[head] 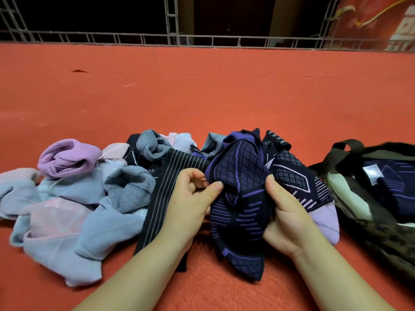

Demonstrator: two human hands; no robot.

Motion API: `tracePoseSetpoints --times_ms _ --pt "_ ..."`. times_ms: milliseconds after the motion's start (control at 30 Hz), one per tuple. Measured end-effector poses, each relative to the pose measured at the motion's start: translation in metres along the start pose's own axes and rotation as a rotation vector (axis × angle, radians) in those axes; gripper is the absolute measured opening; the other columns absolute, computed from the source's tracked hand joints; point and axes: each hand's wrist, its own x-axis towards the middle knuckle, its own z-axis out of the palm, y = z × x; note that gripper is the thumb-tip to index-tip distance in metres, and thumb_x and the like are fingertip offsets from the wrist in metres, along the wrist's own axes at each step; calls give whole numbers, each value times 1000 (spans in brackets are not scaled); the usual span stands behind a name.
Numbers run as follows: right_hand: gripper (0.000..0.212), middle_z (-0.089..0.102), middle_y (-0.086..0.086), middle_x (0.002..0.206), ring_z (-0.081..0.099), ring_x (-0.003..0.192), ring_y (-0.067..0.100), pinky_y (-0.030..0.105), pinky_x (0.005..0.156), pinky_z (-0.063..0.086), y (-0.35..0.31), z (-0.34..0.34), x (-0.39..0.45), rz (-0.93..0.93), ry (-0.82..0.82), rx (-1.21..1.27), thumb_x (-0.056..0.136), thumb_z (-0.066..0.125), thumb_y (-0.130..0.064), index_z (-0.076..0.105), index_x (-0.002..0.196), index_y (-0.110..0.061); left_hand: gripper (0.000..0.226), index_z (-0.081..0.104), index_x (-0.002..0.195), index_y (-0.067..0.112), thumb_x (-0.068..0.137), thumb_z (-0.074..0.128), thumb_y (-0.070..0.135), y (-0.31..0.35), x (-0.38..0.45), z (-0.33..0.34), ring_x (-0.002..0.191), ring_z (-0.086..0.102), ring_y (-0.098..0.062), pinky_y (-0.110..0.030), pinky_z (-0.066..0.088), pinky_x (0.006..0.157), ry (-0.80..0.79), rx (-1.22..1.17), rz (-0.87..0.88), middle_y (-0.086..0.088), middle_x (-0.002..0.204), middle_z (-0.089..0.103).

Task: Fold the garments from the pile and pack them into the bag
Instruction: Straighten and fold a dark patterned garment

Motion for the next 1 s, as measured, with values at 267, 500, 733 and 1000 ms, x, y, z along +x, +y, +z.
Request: tracePoseSetpoints --times_ms 267,500,733,1000 --pt "92 59 20 129 59 117 32 40 91 53 6 2 0 92 -5 22 53 91 -43 57 128 -1 14 53 91 14 83 59 3 -3 3 5 66 60 -5 -17 51 65 61 -158 46 3 70 63" --pt "89 60 20 127 58 117 34 45 95 50 3 -2 3 48 45 13 48 92 -44 63 122 -4 13 61 84 14 89 50 19 3 4 3 66 62 -10 -21 52 60 17 -241 -6 0 74 68" --pt "60 69 16 107 66 99 27 42 91 53 -9 -15 1 -166 73 -234 52 88 -48 72 98 -12 23 58 86 11 94 40 23 22 11 -7 71 65 -14 -26 55 62 -39 -551 -94 -4 82 69" --pt "51 62 12 78 62 68 22 29 63 52 -11 -17 -13 -100 -88 -315 54 90 -39 62 85 -10 31 58 77 11 100 42 24 34 4 -11 54 54 -10 -20 48 50 -50 -331 -35 1 60 59"
